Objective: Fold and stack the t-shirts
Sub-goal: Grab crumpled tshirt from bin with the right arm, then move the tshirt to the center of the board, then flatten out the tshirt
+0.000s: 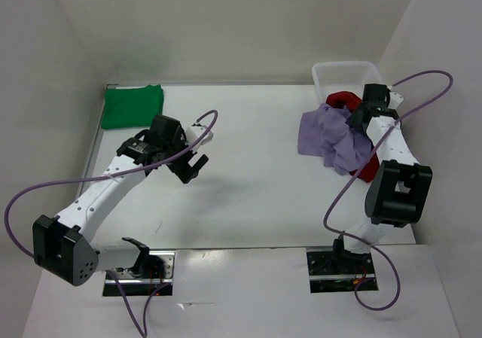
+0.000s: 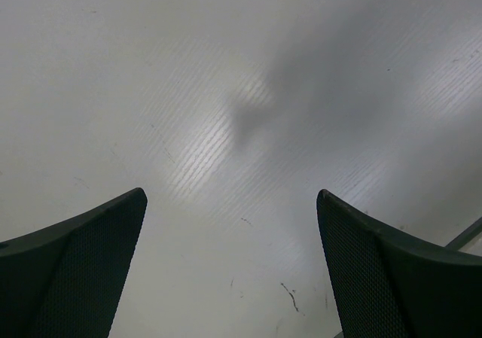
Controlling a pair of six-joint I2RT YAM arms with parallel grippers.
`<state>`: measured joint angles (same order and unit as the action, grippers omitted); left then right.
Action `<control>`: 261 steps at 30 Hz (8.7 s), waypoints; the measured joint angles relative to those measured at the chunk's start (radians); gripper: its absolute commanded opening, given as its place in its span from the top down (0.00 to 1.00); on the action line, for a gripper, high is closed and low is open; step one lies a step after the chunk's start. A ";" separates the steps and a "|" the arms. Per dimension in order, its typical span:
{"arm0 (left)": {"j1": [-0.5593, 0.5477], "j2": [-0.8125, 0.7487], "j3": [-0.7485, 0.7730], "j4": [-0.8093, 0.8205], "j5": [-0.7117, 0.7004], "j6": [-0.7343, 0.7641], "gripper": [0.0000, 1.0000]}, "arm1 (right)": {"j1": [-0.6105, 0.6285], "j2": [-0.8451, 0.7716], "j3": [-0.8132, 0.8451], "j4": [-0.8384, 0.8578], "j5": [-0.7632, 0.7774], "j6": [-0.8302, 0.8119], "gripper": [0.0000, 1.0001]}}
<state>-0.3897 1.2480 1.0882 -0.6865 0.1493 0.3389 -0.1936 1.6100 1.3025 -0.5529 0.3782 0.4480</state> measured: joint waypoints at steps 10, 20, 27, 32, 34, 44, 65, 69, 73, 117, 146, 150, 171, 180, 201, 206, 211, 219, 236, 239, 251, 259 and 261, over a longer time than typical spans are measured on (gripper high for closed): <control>0.000 0.027 0.000 0.001 -0.018 0.003 0.00 | 0.008 0.068 0.068 0.007 0.113 -0.022 0.16; 0.000 0.081 0.000 0.000 -0.022 0.003 0.00 | 0.067 0.060 0.114 0.010 0.212 -0.071 0.16; 0.000 0.086 0.000 0.000 -0.024 0.003 0.00 | 0.067 0.182 0.220 0.019 0.213 -0.098 0.51; 0.000 0.086 0.000 -0.001 -0.027 0.006 0.00 | 0.056 0.220 0.259 0.012 0.185 -0.106 0.35; 0.000 0.086 0.000 -0.001 -0.029 0.006 0.00 | 0.050 0.225 0.277 0.014 0.163 -0.109 0.35; 0.000 0.086 0.000 -0.002 -0.032 0.025 0.00 | 0.026 0.241 0.279 0.011 0.104 -0.131 1.00; 0.000 0.085 0.030 -0.018 -0.034 0.027 0.00 | 0.262 -0.263 0.564 0.115 0.481 -0.258 1.00; 0.000 0.084 0.031 -0.020 -0.035 0.027 0.00 | 0.272 -0.324 0.697 0.203 0.536 -0.318 1.00; 0.000 0.076 0.031 -0.023 -0.050 0.026 0.00 | 0.352 -0.350 0.761 0.185 0.445 -0.306 1.00; 0.258 0.259 0.153 0.020 -0.026 -0.080 0.00 | 0.801 0.298 0.193 0.002 -0.367 -0.072 0.03; 0.270 0.130 0.125 0.032 -0.120 -0.072 0.00 | 1.024 -0.177 0.460 -0.155 -0.619 -0.237 0.98; 0.273 0.130 0.146 0.033 -0.109 -0.051 0.00 | 0.907 -0.165 0.447 -0.174 -0.640 -0.238 0.69; -0.035 0.099 0.093 -0.057 0.089 0.092 0.00 | 0.815 -0.113 0.060 -0.142 -0.443 -0.106 0.27; -0.059 0.094 -0.046 -0.087 0.158 0.093 0.00 | 1.046 0.019 -0.148 -0.076 -0.398 0.083 0.27; -0.227 0.254 -0.085 0.008 0.206 0.128 0.00 | 1.053 -0.208 -0.433 0.026 -0.495 0.295 0.41; -0.243 0.324 -0.097 0.057 0.211 0.126 0.04 | 1.064 -0.211 -0.480 0.027 -0.521 0.323 0.47; -0.243 0.357 -0.107 0.098 0.209 0.112 0.56 | 1.064 -0.195 -0.483 0.033 -0.526 0.333 0.79; -0.242 0.389 -0.106 0.115 0.174 0.095 1.00 | 1.057 -0.169 -0.484 0.028 -0.501 0.317 1.00; 0.080 0.085 -0.018 0.012 -0.119 0.281 0.31 | 0.751 -0.304 -0.282 -0.245 -0.278 0.274 1.00; -0.083 0.082 0.027 -0.035 0.000 0.270 0.24 | 0.717 -0.321 -0.168 -0.294 -0.262 0.249 1.00; -0.579 0.393 0.185 0.060 0.081 0.226 0.14 | 0.483 -0.313 0.000 -0.301 -0.255 0.110 1.00; -0.630 0.528 0.166 0.193 0.004 0.153 0.14 | 0.467 -0.285 -0.024 -0.291 -0.294 0.084 1.00; -0.636 0.544 0.171 0.225 -0.010 0.144 0.14 | 0.467 -0.285 -0.040 -0.283 -0.304 0.081 1.00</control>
<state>-1.0252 1.7924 1.2591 -0.4610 0.1390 0.4828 0.2737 1.3247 1.2629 -0.8364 0.0738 0.5293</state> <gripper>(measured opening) 0.863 0.008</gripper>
